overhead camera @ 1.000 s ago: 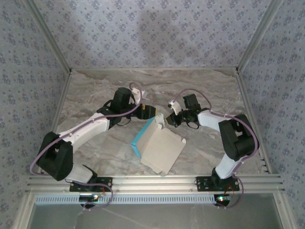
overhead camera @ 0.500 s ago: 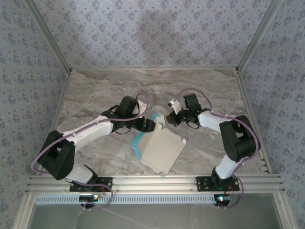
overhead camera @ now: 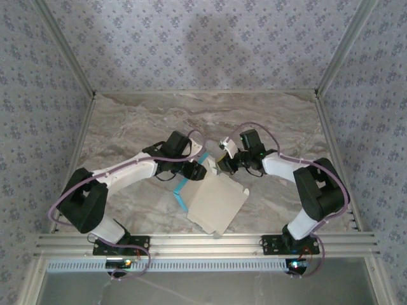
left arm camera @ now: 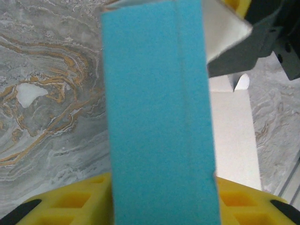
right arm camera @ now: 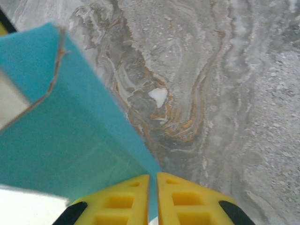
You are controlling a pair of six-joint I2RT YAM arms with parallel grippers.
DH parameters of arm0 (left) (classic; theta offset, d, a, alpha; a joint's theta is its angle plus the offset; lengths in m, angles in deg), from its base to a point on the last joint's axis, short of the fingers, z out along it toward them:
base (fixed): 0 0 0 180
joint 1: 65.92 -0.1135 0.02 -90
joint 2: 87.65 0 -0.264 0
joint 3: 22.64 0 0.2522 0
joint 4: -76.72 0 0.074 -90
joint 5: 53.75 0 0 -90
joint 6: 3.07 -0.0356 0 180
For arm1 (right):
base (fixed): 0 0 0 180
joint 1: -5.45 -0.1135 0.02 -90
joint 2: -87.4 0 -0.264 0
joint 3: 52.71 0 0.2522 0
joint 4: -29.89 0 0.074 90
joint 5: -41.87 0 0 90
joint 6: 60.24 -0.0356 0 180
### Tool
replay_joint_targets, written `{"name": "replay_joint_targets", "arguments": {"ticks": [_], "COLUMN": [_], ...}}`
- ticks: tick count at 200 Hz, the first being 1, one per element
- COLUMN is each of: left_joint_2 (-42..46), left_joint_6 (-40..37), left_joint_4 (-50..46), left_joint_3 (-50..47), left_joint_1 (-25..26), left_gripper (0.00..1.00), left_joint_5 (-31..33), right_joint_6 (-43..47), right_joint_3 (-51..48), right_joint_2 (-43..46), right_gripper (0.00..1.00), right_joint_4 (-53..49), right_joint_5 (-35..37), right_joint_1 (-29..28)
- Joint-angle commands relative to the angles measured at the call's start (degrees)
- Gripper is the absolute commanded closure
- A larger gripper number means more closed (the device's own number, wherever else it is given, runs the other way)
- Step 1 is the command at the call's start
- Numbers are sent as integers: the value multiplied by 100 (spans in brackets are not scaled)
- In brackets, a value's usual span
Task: Fold the paper box
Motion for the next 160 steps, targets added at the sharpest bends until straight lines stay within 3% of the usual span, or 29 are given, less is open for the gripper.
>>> {"name": "replay_joint_targets", "arguments": {"ticks": [1, 49, 160], "left_joint_2": [-104, -88, -98], "left_joint_6": [-332, -449, -893], "left_joint_4": [-290, -238, -514], "left_joint_3": [286, 266, 468], "left_joint_1": [60, 110, 341], "left_gripper": [58, 65, 66], "left_joint_5": [147, 143, 526], "right_joint_6": [314, 550, 1032], "right_joint_3": [-104, -31, 175], "right_joint_2": [196, 147, 188], "right_gripper": [85, 83, 71], "right_joint_4": [145, -1, -207], "right_joint_5": [-92, -158, -462], "right_joint_1": [-142, -259, -536]}}
